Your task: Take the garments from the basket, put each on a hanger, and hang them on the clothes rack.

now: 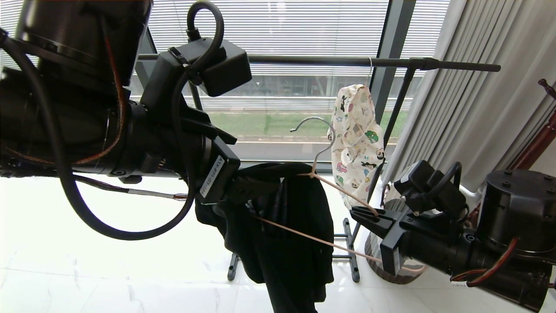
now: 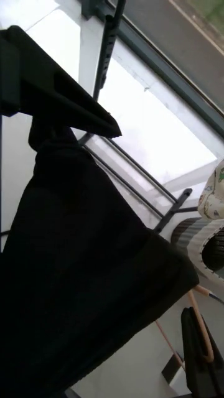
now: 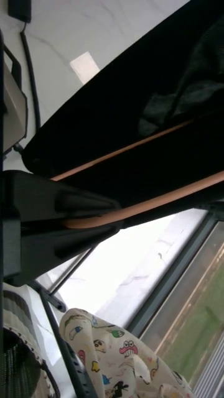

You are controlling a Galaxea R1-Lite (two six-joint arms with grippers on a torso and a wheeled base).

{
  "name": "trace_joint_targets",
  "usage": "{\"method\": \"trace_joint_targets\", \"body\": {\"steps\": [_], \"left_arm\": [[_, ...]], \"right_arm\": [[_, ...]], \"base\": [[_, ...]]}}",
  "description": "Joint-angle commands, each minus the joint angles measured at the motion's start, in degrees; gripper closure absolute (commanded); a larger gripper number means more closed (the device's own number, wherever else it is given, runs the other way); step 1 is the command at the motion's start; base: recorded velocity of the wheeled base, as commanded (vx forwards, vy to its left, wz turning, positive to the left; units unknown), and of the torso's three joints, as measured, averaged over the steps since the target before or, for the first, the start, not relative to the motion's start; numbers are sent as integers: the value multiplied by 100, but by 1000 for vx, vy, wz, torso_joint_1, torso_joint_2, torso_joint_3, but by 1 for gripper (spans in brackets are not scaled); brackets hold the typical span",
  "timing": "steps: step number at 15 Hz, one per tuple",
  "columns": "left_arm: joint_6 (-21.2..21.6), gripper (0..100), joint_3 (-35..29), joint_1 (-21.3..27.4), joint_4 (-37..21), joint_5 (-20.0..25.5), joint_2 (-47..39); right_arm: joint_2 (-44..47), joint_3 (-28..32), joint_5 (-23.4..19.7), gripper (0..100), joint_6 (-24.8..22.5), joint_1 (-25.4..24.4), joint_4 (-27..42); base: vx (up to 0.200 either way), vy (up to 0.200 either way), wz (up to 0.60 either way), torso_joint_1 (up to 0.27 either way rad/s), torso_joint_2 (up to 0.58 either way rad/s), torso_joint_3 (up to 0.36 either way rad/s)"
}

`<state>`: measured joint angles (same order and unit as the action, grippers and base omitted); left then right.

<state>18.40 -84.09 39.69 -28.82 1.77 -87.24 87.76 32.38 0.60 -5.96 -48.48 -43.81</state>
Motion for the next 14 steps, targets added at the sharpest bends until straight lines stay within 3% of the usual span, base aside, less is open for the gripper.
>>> {"method": "trace_joint_targets", "body": {"steps": [1,3,6,9,12,14], "left_arm": [[24,0,-20,-5,-1,-19,14],[15,0,-20,56,175,-1,-57],[-55,0,-20,346,992,17,-206],[-73,0,103,337,1001,8,-127],[138,0,842,197,1124,69,365],[507,0,1870,197,1748,482,840]], "right_arm": [[-5,40,2,100,-2,111,-4],[-5,67,-7,100,-10,85,-4],[-5,58,-7,100,-10,23,-4],[-22,58,2,100,-2,23,-4],[-172,-135,-42,100,-133,23,-4],[-277,-399,-446,100,-476,23,-4]], "base": [[0,0,0,0,0,0],[0,0,0,0,0,0],[0,0,0,0,0,0],[0,0,0,0,0,0],[0,0,0,0,0,0],[0,0,0,0,0,0]]}}
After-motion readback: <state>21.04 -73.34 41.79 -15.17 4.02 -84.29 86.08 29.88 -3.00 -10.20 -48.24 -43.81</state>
